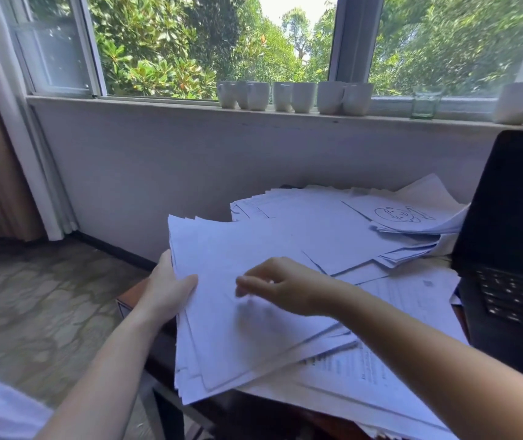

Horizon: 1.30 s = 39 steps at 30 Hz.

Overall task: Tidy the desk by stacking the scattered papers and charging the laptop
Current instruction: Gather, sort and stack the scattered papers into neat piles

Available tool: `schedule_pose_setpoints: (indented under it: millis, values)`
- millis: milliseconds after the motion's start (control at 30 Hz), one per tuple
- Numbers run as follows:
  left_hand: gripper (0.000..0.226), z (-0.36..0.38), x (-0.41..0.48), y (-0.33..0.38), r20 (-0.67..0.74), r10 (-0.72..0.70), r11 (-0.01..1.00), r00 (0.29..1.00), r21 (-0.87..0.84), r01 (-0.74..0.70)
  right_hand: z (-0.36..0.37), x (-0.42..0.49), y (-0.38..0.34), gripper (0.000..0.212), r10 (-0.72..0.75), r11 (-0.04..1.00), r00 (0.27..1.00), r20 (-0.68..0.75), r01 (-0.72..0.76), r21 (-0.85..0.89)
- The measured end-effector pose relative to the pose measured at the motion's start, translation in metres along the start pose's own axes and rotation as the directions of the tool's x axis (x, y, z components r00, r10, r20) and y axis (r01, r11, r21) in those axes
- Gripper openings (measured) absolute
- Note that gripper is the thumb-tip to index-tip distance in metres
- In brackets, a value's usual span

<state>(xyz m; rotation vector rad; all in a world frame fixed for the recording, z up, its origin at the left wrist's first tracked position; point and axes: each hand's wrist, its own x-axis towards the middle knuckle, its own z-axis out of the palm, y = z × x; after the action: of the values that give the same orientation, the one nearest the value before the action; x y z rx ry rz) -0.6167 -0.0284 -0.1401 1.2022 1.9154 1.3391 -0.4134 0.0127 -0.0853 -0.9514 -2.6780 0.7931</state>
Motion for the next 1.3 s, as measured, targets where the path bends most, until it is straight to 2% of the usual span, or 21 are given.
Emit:
schedule_pose_setpoints:
  millis: [100,200,300,367,500,600,700,767,833,900,967,1033,1100,1200,1300]
  values:
    - [0.054,0.001,-0.005,0.003,0.018,0.023,0.999,1.0,-0.027,-0.023,-0.018,0.007,0.033,0.031,0.089,0.941,0.978,-0.189,-0.145,-0.305]
    - [0.061,0.001,-0.009,0.003,0.016,0.051,0.998,0.999,-0.046,-0.05,-0.036,0.007,0.067,0.056,0.277,0.806,0.933,-0.228,-0.355,-0.474]
    - [0.067,0.001,-0.007,-0.001,-0.018,0.075,0.997,0.997,-0.034,-0.075,-0.045,0.004,0.094,0.076,0.46,0.717,0.861,-0.217,-0.504,-0.481]
    - [0.068,0.001,-0.007,-0.003,-0.038,0.104,0.994,0.994,-0.014,-0.105,-0.047,0.005,0.108,0.073,0.529,0.703,0.823,-0.206,-0.561,-0.437]
    - [0.068,0.003,-0.011,-0.002,-0.085,0.16,0.986,0.984,-0.035,-0.163,-0.047,0.01,0.113,0.037,0.442,0.688,0.849,-0.289,-0.527,-0.499]
    - [0.062,0.005,-0.014,0.0,-0.131,0.179,0.982,0.975,-0.041,-0.186,-0.047,0.008,0.115,0.027,0.354,0.639,0.85,-0.391,-0.525,-0.563]
    - [0.065,0.007,-0.015,0.001,-0.181,0.163,0.985,0.97,-0.023,-0.17,-0.054,0.0,0.123,0.018,0.321,0.62,0.789,-0.524,-0.593,-0.513]
    - [0.069,0.008,-0.017,0.002,-0.191,0.169,0.984,0.967,-0.024,-0.177,-0.062,-0.006,0.127,0.011,0.267,0.677,0.729,-0.63,-0.607,-0.415]
    - [0.072,0.009,-0.017,0.001,-0.199,0.19,0.98,0.961,-0.021,-0.198,-0.068,-0.01,0.127,0.016,0.166,0.773,0.65,-0.742,-0.553,-0.311]
    - [0.073,0.009,-0.015,0.0,-0.219,0.193,0.98,0.957,-0.01,-0.2,-0.073,-0.013,0.119,0.025,0.028,0.857,0.582,-0.813,-0.433,-0.28]
    - [0.064,0.009,-0.011,-0.001,-0.214,0.133,0.991,0.968,0.005,-0.135,-0.072,-0.015,0.104,0.033,-0.104,0.894,0.55,-0.829,-0.313,-0.32]
    - [0.044,0.008,-0.005,-0.001,-0.176,0.06,0.998,0.983,0.047,-0.053,-0.066,-0.015,0.086,0.035,-0.236,0.899,0.546,-0.804,-0.193,-0.394]
    - [0.032,0.007,-0.004,0.001,-0.141,0.026,0.995,0.99,0.101,-0.012,-0.053,-0.015,0.067,0.036,-0.344,0.883,0.568,-0.748,-0.075,-0.463]
    - [0.045,0.004,-0.004,0.004,-0.094,0.027,0.988,0.995,0.154,-0.013,-0.026,-0.017,0.042,0.033,-0.455,0.821,0.659,-0.598,0.049,-0.569]
    - [0.035,-0.001,-0.001,0.007,-0.056,-0.014,0.989,0.998,0.147,0.022,0.001,-0.019,0.024,0.025,-0.454,0.763,0.82,-0.35,0.155,-0.628]
